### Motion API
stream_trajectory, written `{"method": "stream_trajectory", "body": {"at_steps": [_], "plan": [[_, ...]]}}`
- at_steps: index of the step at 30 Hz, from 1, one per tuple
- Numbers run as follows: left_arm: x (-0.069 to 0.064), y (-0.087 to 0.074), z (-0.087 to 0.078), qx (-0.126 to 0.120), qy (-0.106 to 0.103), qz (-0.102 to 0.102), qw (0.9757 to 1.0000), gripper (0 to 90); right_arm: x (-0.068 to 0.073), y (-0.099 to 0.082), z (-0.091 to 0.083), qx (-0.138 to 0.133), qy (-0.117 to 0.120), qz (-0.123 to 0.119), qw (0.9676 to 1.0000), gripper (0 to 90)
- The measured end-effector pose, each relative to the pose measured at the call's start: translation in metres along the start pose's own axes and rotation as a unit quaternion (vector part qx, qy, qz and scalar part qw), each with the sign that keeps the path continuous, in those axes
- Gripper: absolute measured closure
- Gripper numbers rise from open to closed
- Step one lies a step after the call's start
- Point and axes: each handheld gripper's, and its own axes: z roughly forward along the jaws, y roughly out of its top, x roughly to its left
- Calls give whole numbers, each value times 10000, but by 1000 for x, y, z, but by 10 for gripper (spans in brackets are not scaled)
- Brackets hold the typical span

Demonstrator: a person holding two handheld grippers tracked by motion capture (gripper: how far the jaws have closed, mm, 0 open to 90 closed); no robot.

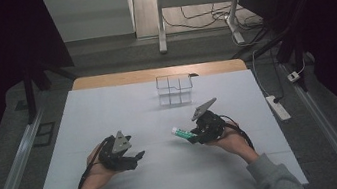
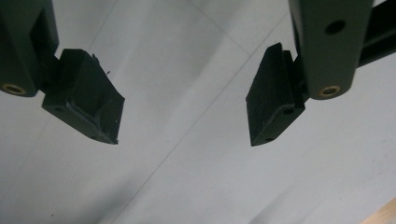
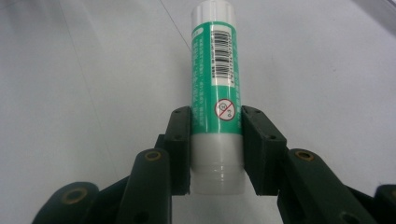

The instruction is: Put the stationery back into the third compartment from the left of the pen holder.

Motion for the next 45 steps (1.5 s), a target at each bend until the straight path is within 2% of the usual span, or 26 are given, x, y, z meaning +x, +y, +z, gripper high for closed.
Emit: {"method": "stream_trajectory", "body": {"at_steps": [7,11,18,27,34,41,45], "plan": [[-11,18,12,102,-25,370,9993,274,4,4,5,30,87,-37,10000,650],[-17,26,19,43,-21,464,9989,269,7,7,8,44,143,-102,9998,650],[-23,34,28,77,-76,686,9976,272,11,9,17,103,289,-154,9994,650],[-28,44,35,87,-148,925,9956,279,15,13,22,136,481,-118,9987,650],[-38,51,46,138,-205,1192,9926,287,17,16,28,181,563,-94,9982,650],[-38,54,50,128,-253,1391,9899,327,19,17,28,193,595,-116,9980,650],[-40,56,52,139,-304,1563,9871,359,20,18,29,179,634,-139,9977,650]]}}
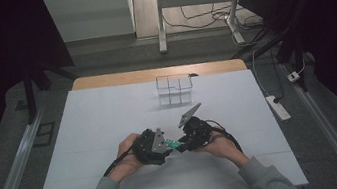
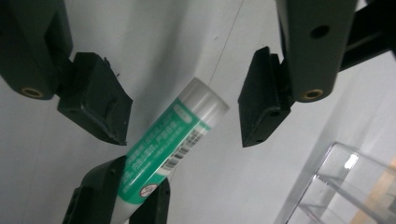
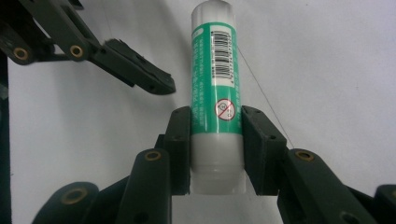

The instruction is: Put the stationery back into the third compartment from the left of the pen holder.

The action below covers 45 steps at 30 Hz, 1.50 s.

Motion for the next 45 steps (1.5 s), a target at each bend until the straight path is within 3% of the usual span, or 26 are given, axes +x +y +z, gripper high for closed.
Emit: {"method": "stream_trajectory", "body": {"at_steps": [9,15,20,22,25,28,33,35,45], "plan": [[-5,0,7,192,-74,329,9992,456,0,1,-1,-103,234,101,9996,650],[-8,0,11,398,-104,600,9973,549,-1,1,-2,-148,368,162,9991,650],[-8,-1,9,393,-303,763,9958,614,1,2,-5,-239,387,74,9989,644],[-9,-1,8,281,-264,743,9965,641,2,2,-8,-423,334,125,9985,628],[-6,-1,6,182,-297,502,9981,658,0,1,-15,-760,188,221,9967,567],[0,-5,4,130,-297,264,9991,658,-1,-2,-22,-1079,-120,208,9939,502],[10,-10,1,-19,-182,-133,9997,657,-4,-6,-33,-1571,-477,305,9860,454],[13,-12,-1,-120,-173,-334,9992,657,-6,-8,-36,-1736,-545,352,9827,431],[24,-18,-9,-532,-41,-876,9947,656,-6,-11,-41,-2140,-683,484,9732,363]]}}
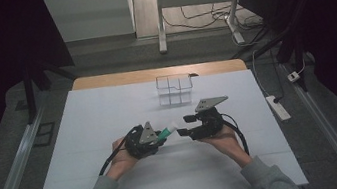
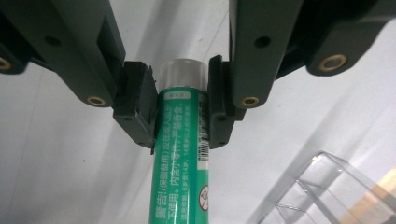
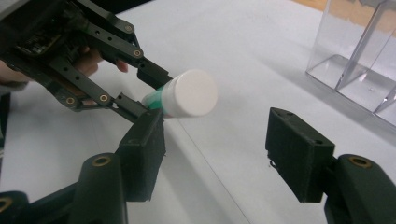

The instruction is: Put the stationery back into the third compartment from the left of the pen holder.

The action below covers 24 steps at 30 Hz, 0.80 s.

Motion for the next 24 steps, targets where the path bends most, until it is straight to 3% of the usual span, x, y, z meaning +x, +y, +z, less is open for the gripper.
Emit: {"method": "stream_trajectory", "body": {"at_steps": [6,16,24], "plan": [[1,0,-1,-219,-56,-216,9995,656,4,0,2,-109,-10,13,9999,345],[-4,3,0,-314,-31,-209,9993,656,7,-3,12,-155,116,189,9996,342],[-13,7,5,-342,-220,-126,9991,655,10,-3,17,-310,354,326,9984,413]]}}
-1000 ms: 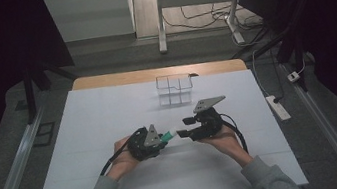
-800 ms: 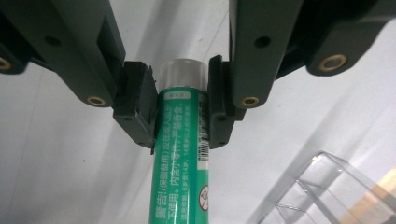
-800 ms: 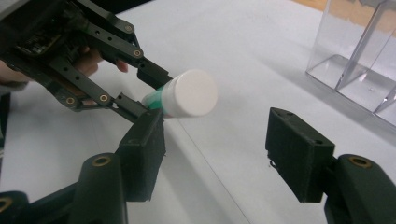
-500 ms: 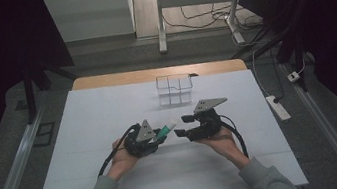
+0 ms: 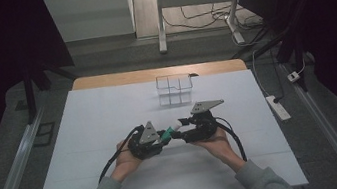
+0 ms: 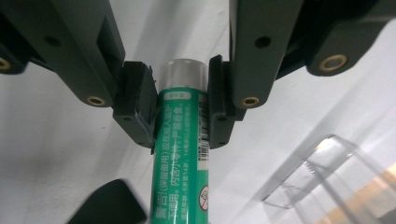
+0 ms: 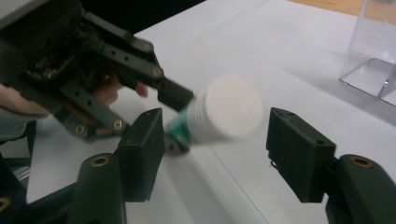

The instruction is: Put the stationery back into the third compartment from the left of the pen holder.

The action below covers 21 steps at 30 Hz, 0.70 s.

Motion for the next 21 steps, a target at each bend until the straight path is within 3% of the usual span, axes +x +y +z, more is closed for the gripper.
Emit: {"method": "stream_trajectory", "body": {"at_steps": [4,6,14,18,21], "plan": [[-5,1,3,27,-40,84,10000,653,2,0,0,-88,35,-35,9999,563],[-4,1,3,20,-53,72,10000,649,0,0,-1,-163,162,72,9997,604],[-1,0,2,-14,-17,-42,10000,595,6,2,-3,-194,176,-124,9996,639],[3,-1,-2,10,50,-198,9998,516,6,3,-7,-216,25,-238,9995,641],[7,-2,-7,-16,58,-432,9990,469,4,4,-12,-305,-113,-281,9991,641]]}}
